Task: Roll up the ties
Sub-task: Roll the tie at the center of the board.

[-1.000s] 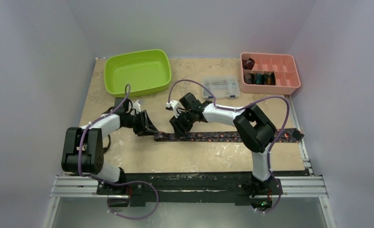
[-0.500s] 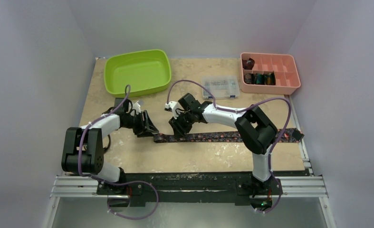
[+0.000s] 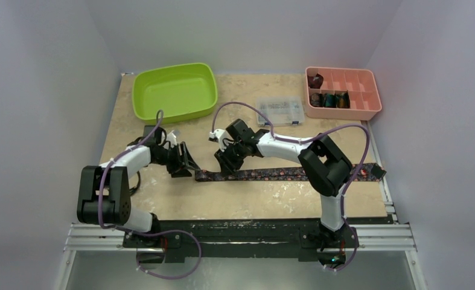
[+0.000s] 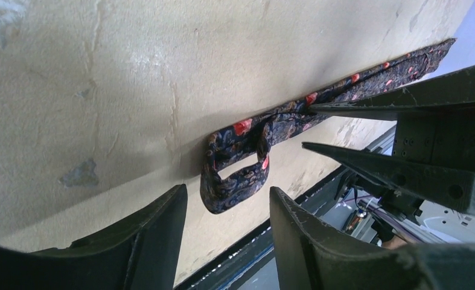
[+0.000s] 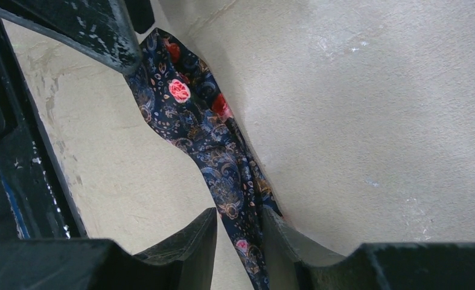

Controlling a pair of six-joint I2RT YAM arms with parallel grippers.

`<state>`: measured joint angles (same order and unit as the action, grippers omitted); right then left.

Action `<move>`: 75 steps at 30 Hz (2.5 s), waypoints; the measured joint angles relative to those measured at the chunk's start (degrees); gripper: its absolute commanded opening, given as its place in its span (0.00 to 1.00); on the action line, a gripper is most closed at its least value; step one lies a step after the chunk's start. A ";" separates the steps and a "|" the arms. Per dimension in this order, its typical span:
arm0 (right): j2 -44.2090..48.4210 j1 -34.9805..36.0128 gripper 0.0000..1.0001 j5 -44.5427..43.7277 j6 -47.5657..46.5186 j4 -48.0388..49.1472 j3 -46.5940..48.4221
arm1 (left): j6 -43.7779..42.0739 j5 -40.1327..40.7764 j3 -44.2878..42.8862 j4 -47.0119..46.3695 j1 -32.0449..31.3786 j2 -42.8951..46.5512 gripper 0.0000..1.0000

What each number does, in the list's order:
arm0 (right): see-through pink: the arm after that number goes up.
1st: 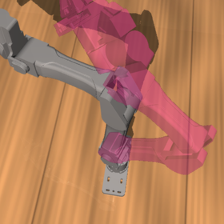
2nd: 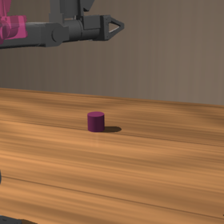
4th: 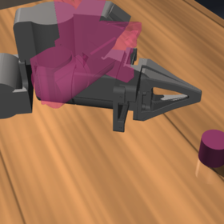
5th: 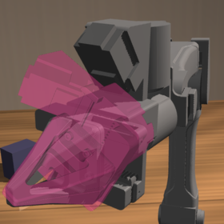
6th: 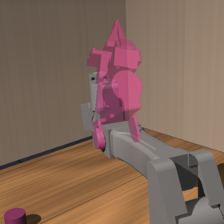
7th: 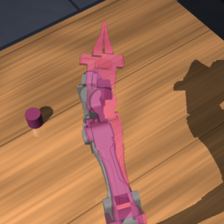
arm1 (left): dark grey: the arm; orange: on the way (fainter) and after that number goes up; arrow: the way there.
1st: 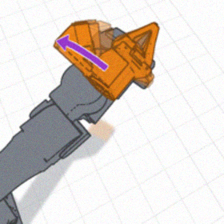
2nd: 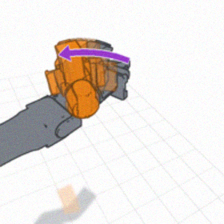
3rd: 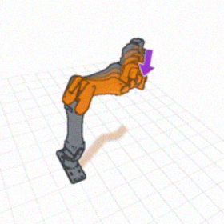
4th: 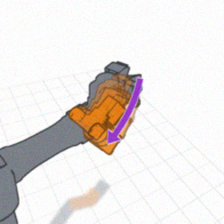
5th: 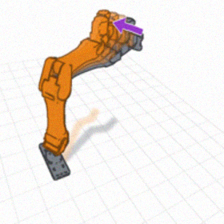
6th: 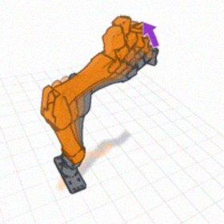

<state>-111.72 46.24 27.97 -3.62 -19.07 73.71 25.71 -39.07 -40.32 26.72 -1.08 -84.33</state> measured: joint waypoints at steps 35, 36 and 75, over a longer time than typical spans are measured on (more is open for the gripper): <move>5.40 0.52 0.77 -4.02 -15.54 -0.13 -4.57 | -33.46 -6.03 -6.95 7.06 3.06 18.97 0.58; 4.31 0.61 0.77 -4.07 -15.96 -0.28 -4.57 | -38.97 -6.95 -6.95 8.17 3.08 19.28 0.58; 7.32 -10.32 0.31 10.62 8.94 4.13 -3.04 | -48.04 -1.84 -10.67 9.31 -5.66 15.96 0.50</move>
<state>-104.40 35.92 38.59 5.32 -14.94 70.67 -22.33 -40.91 -50.98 36.03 -6.74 -68.38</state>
